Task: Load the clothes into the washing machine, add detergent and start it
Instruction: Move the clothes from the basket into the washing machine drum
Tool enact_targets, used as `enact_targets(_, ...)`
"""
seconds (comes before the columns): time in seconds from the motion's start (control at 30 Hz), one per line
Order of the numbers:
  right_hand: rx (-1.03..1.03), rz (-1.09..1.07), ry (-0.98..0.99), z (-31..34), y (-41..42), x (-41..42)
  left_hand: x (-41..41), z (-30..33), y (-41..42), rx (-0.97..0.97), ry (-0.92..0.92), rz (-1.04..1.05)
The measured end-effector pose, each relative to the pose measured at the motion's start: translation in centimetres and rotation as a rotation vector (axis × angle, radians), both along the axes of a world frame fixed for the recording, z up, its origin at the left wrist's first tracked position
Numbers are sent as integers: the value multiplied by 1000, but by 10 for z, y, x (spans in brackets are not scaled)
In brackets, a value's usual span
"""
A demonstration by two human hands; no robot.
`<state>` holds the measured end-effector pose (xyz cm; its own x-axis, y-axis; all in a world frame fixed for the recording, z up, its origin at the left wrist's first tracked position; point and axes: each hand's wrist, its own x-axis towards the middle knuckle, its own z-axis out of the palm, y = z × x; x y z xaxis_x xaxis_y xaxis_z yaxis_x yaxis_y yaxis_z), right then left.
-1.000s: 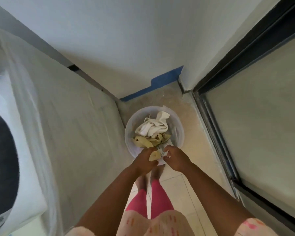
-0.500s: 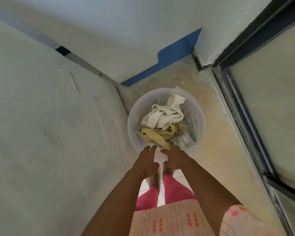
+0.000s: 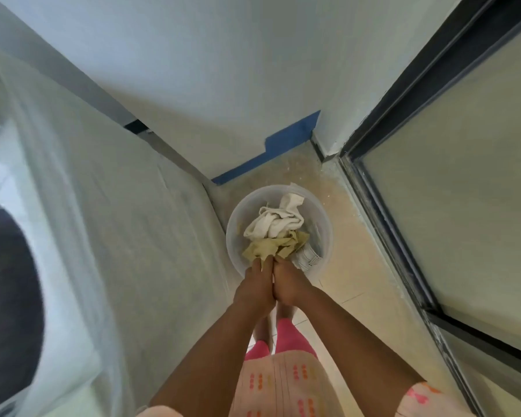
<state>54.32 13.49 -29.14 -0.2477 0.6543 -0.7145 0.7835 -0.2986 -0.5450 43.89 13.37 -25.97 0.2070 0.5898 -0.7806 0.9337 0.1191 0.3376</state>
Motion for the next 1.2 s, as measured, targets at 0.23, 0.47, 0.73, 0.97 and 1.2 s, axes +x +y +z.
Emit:
enact_targets(0.23, 275, -200, 135, 132, 4, -9, -25, 94, 14, 107, -263, 302)
enact_targets(0.47, 552, -414, 198, 254, 15, -21, -34, 174, 29, 108, -536, 562)
enact_targets(0.73, 857, -545, 335, 343, 40, -14, -40, 229, 32, 391, -519, 635)
enact_targets(0.97, 566, -176, -331, 320, 35, 10, -47, 270, 39, 665, -537, 553)
enact_targets(1.2, 427, -658, 35, 313, 20, -13, -40, 295, 34, 503, -884, 391)
